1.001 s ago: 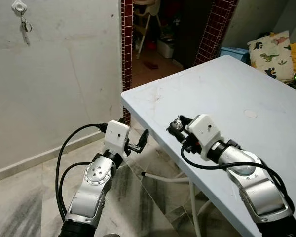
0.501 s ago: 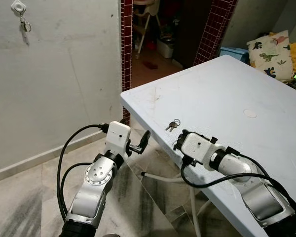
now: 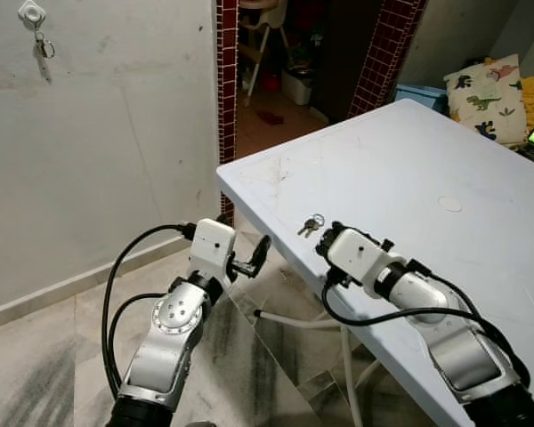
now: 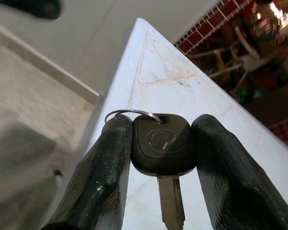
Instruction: Hang keys on a hook
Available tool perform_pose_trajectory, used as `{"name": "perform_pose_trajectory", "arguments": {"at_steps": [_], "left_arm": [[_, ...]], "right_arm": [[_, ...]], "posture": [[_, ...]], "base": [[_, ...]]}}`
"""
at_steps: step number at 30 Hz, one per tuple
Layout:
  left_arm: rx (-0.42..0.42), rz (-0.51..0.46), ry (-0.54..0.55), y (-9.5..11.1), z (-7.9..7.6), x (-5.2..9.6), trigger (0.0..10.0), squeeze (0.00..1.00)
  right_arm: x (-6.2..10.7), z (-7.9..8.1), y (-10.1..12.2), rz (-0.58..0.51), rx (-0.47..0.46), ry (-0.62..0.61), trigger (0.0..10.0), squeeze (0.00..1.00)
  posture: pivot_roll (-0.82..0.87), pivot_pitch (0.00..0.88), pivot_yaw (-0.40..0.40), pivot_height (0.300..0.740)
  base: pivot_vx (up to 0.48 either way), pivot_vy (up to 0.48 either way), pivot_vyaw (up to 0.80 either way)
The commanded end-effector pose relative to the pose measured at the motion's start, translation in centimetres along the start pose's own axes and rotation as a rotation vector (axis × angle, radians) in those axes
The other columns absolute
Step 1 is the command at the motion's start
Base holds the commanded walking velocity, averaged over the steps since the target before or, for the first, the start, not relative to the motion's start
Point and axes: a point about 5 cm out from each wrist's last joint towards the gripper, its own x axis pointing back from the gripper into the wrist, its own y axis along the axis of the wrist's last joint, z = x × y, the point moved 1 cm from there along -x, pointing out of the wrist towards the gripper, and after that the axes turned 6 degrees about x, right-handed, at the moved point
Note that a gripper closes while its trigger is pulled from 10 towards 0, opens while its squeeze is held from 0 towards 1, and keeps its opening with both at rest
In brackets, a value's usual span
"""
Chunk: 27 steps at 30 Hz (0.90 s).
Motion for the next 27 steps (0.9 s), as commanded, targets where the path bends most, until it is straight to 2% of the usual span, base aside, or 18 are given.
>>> {"name": "perform_pose_trajectory", "arguments": {"at_steps": [1,4,7,12,14,15,17,19,22,23,24,25,27], "left_arm": [[-0.005,0.01,-0.006,0.0,0.0,0.2,10.0,0.0],[-0.007,0.011,-0.005,0.0,0.0,0.2,10.0,0.0],[-0.007,0.008,-0.013,0.0,-0.3,0.0,10.0,0.0],[-0.006,0.007,-0.018,0.1,-0.4,-0.1,10.0,0.0],[-0.004,0.007,-0.019,0.1,-0.4,0.0,10.0,0.0],[-0.004,0.007,-0.019,0.1,-0.4,0.0,10.0,0.0],[-0.002,0.009,-0.019,0.0,-0.4,0.1,10.0,0.0],[-0.001,0.01,-0.02,0.0,-0.4,0.1,10.0,0.0],[0.008,0.01,-0.031,0.0,-0.5,0.2,10.0,0.0],[0.026,0.008,-0.06,0.1,-0.7,0.2,10.0,0.0],[0.03,0.007,-0.068,0.1,-0.8,0.2,10.0,0.0],[0.072,0.012,-0.146,0.1,-1.7,0.5,10.0,0.0],[0.09,0.067,-0.26,-0.5,-2.9,0.9,10.0,0.0]], "right_arm": [[0.0,0.5,-0.5,0.04,-0.107,0.002,10.0,0.0],[-0.1,1.2,-1.0,0.068,-0.122,0.012,10.0,0.0],[-0.1,0.8,-2.6,0.134,-0.031,-0.004,10.0,0.0],[-0.1,0.8,-4.4,0.214,-0.041,-0.042,10.0,0.0],[-0.2,0.6,-5.5,0.263,-0.129,-0.119,10.0,0.0],[-0.2,0.6,-5.5,0.263,-0.129,-0.119,10.0,0.0],[-0.2,0.5,-6.4,0.303,-0.226,-0.183,10.0,0.0],[-0.2,0.4,-6.6,0.316,-0.259,-0.202,10.0,0.0],[0.0,0.5,-7.7,0.346,-0.394,-0.255,10.0,0.0],[0.0,0.6,-8.0,0.351,-0.449,-0.272,10.0,0.0],[0.0,0.6,-8.1,0.352,-0.457,-0.276,10.0,0.0],[-0.2,0.8,-8.2,0.347,-0.497,-0.283,10.0,0.0],[-0.4,0.9,-8.2,0.341,-0.542,-0.296,10.0,0.0]], "posture": [[0.11,0.0,-0.072,0.74],[0.11,0.0,-0.072,0.74],[0.1,0.0,-0.069,0.74],[0.1,0.0,-0.069,0.74],[0.1,0.0,-0.07,0.74],[0.1,0.0,-0.07,0.74],[0.1,0.0,-0.07,0.74],[0.11,0.0,-0.071,0.74],[0.11,0.0,-0.072,0.74],[0.11,0.0,-0.073,0.74],[0.11,0.0,-0.073,0.74],[0.11,0.0,-0.073,0.74],[0.11,0.0,-0.074,0.74]], "base": [[0.0,0.0,0.0],[0.0,0.0,0.0],[0.0,0.0,0.0],[0.0,0.0,0.0],[0.0,0.0,0.0],[0.0,0.0,0.0],[0.0,0.0,0.0],[0.0,0.0,0.0],[0.0,0.0,0.0],[0.0,0.0,0.0],[0.0,0.0,0.0],[0.0,0.0,0.0],[0.0,0.0,0.0]]}}
